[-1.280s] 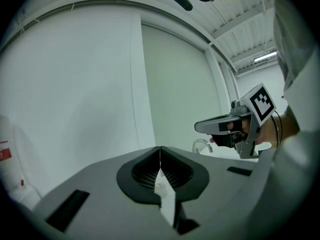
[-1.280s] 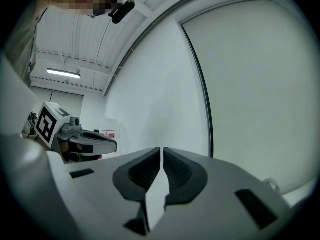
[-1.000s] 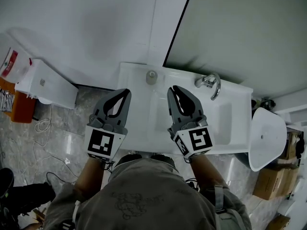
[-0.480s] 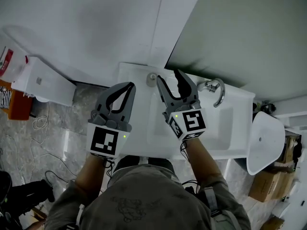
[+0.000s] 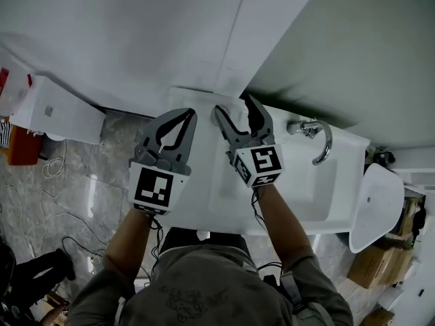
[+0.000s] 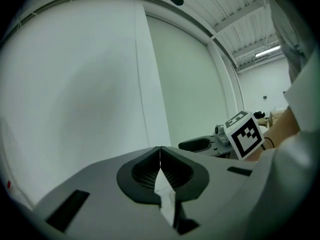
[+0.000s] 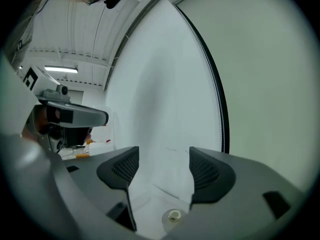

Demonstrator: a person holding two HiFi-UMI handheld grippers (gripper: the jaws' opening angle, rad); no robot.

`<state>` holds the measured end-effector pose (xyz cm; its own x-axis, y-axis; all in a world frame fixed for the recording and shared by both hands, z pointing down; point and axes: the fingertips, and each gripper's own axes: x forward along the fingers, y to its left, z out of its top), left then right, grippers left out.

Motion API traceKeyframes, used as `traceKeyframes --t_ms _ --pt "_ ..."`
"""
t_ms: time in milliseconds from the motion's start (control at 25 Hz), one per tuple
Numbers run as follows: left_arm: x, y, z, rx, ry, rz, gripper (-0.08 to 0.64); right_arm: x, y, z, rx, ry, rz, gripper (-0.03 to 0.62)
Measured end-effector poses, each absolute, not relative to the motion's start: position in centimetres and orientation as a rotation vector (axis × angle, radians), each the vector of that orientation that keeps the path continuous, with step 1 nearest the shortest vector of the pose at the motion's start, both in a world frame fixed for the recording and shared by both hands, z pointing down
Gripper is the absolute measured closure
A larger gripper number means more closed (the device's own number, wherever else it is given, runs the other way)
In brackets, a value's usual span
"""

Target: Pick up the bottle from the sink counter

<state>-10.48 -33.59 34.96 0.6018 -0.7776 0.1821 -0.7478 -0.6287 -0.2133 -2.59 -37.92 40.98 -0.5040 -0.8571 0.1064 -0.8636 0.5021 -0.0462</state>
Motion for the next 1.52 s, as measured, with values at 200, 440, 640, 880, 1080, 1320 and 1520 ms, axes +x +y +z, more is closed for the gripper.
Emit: traceKeyframes --t_ms 200,440,640,880,1080,1320,1520 --pt "-10.5 -36.0 39.4 -2.758 1.303 -0.429 0.541 -2.7 -40.0 46.1 1.537 -2.61 0.166 0.287" --pt "-10.2 -37.1 43.9 -2.809 1.289 -0.493 0.541 -3.1 -41.9 52.3 1.509 -2.584 0.227 0.267" --pt "-10.1 -37.4 46.7 -2.845 1.29 -0.514 0.541 -2.8 -43.0 56.6 1.49 -2.527 0.259 0.259" --pt "-10.3 -38.1 49.7 -2.851 1.288 -0.566 0.541 -3.0 -43.6 60.1 1.478 -2.492 0.292 0.256" --pt "-9.7 -38.3 52.1 -2.901 1.273 -0.577 0.541 -2.5 -44.0 62.7 1.492 -2.466 0.331 0.253" --pt "-9.1 -39.2 54.4 -2.923 1.219 -0.604 0.541 -3.3 -44.0 63.5 1.496 -2.456 0.302 0.253" --pt "-8.8 -39.9 55.7 -2.925 1.188 -0.625 0.541 -4.3 -43.9 63.4 1.459 -2.466 0.279 0.255"
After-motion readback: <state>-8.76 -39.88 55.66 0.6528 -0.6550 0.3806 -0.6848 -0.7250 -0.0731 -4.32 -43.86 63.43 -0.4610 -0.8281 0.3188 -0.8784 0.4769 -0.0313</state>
